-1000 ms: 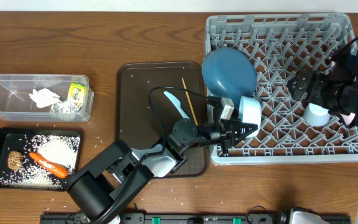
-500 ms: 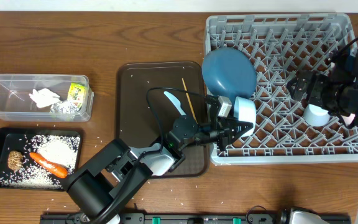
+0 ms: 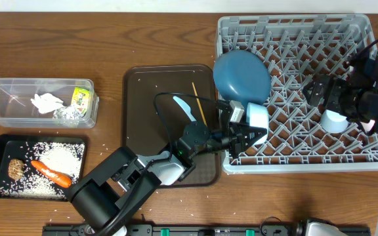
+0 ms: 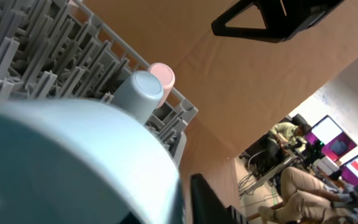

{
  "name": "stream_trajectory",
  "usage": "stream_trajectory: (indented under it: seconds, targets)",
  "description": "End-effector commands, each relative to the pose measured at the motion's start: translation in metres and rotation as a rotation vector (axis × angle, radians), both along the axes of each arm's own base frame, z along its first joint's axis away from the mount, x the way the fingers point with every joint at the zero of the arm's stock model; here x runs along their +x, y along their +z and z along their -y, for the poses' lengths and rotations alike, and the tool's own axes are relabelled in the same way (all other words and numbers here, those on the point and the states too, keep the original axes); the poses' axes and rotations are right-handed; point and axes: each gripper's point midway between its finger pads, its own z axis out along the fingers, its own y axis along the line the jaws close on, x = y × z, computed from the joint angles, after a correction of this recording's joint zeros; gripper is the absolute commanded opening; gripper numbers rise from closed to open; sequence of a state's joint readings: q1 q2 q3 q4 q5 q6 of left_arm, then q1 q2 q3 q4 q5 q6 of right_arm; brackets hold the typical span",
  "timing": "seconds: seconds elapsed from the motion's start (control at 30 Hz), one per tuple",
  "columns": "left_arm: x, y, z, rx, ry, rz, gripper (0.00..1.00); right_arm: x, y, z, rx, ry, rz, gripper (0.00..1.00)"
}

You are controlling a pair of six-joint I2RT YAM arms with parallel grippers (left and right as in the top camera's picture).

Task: Sort waste into correct bins and load items into the dishwasher rack
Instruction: 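Lower the bowl into the rack below the blue plate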

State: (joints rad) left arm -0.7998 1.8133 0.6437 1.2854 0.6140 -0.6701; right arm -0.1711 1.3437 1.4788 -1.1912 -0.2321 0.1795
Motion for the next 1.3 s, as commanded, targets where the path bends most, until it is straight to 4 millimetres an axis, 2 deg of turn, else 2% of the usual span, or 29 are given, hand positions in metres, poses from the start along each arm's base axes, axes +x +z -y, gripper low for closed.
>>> stream_trajectory:
  seconds: [0.0,0.13,0.23,0.3,0.5,0.57,0.67,0.7,0.73,0.83,0.93,1.07,1.27]
  targets:
    - [0.007,-0.006,-0.005,0.013,0.027,0.008,0.23,0.001,0.0,-0.003,0.008,-0.003,-0.004,0.99]
    - [0.016,-0.007,-0.013,0.011,0.04,-0.013,0.31,0.001,0.0,-0.003,0.007,-0.003,-0.004,0.99]
    - [0.025,-0.008,-0.019,0.007,0.062,-0.041,0.3,0.001,0.0,-0.003,0.007,-0.003,-0.003,0.99]
    - [0.03,-0.01,-0.023,0.014,0.072,-0.048,0.25,0.001,0.0,-0.003,0.007,-0.003,-0.001,0.99]
    - [0.044,-0.018,-0.035,0.035,0.112,-0.108,0.26,0.001,0.0,-0.003,0.007,-0.003,0.0,0.99]
    - [0.048,-0.02,-0.041,0.043,0.113,-0.123,0.37,0.001,0.0,-0.003,0.007,-0.003,0.0,0.99]
    - [0.054,-0.025,-0.052,0.055,0.111,-0.167,0.42,0.001,0.001,-0.003,0.006,-0.003,0.0,0.99]
    - [0.057,-0.028,-0.057,0.064,0.116,-0.192,0.47,0.001,0.0,-0.003,0.007,-0.003,0.0,0.99]
    - [0.059,-0.031,-0.061,0.072,0.118,-0.211,0.58,0.001,0.0,-0.003,0.007,-0.003,0.0,0.99]
    - [0.065,-0.035,-0.073,0.095,0.125,-0.25,0.73,0.002,0.001,-0.002,0.006,-0.003,0.003,0.99]
    - [0.071,-0.038,-0.085,0.115,0.156,-0.283,0.77,0.003,0.001,-0.002,0.006,-0.003,0.007,0.99]
    - [0.076,-0.042,-0.096,0.145,0.183,-0.299,0.78,0.003,0.001,-0.002,0.006,-0.003,0.007,0.99]
    - [0.07,-0.047,-0.092,0.171,0.166,-0.309,0.78,0.004,0.002,-0.002,0.005,-0.003,0.012,0.99]
